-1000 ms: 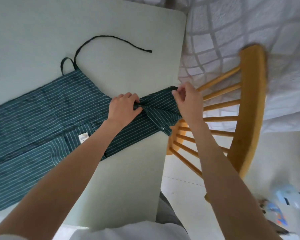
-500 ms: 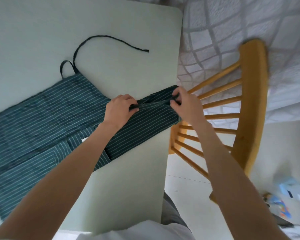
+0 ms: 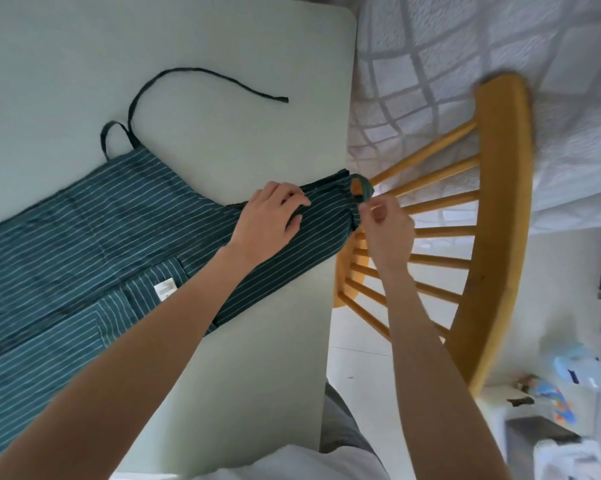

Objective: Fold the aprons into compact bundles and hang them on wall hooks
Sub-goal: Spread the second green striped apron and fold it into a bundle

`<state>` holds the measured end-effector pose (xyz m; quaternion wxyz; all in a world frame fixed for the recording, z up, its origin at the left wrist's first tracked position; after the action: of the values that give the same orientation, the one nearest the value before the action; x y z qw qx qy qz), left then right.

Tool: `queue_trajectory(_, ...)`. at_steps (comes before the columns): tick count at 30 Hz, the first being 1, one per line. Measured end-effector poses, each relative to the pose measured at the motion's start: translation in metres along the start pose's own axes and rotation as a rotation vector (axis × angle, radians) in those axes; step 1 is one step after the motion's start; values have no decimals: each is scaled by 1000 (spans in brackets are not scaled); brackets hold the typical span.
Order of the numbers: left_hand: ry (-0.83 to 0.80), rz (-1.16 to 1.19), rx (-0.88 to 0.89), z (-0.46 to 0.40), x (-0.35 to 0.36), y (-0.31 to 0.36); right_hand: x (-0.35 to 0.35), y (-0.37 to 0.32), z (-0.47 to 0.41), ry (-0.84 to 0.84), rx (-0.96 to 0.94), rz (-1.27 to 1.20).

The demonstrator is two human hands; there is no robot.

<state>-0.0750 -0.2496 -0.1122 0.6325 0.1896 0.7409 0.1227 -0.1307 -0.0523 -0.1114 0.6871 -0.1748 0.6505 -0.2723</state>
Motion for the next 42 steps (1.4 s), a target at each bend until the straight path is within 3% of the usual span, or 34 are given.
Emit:
queue_trajectory(3,-51,-7,-93,-13,10,-1,28,30,22,-182,195,8)
queue_trajectory(6,-139,-48,-140,-16,16,-4,33,41,18,-138,339,-182)
queue_trajectory(9,-134,-161,-56,-6,13,0,21,39,15,-159,464,-445)
queue_trajectory(11,-71,-172,60,4,11,8,10,35,10,-203,426,-556)
queue_trajectory(14,-137,-187,138,29,17,15,-5,29,-4,-195,172,-378)
queue_trajectory(17,-269,-216,60,50,24,8,-15,29,-18,-82,-265,228)
queue_trajectory(19,-299,-181,43,57,24,5,-11,35,-21,-127,-350,467)
queue_trajectory(21,-253,-111,50,65,14,8,-9,29,-11,-160,-370,403)
queue_trajectory(24,-101,8,-100,97,-12,7,-4,-3,29,-129,-609,191)
queue_trajectory(28,-67,-36,-420,184,-40,-13,34,-38,121,-410,-1092,167)
queue_trajectory(30,-85,-100,-552,233,-53,-23,55,-46,160,-521,-1229,211)
queue_trajectory(36,-115,-131,-804,320,-79,-50,81,-72,178,-546,-1395,295)
queue_trajectory(42,-120,-98,-859,349,-88,-60,82,-83,183,-545,-1581,426)
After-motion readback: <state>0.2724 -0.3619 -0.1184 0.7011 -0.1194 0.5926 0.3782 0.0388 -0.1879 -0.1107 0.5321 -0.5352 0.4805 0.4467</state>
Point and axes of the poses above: each hand's wrist, its own z-axis away from the middle knuckle, its own x-axis out of the palm, y = z × x, the point moved 4 cm from there along -z, towards the middle knuckle, and after that the axes turned 8 degrees about y, right-handed, at the moved point
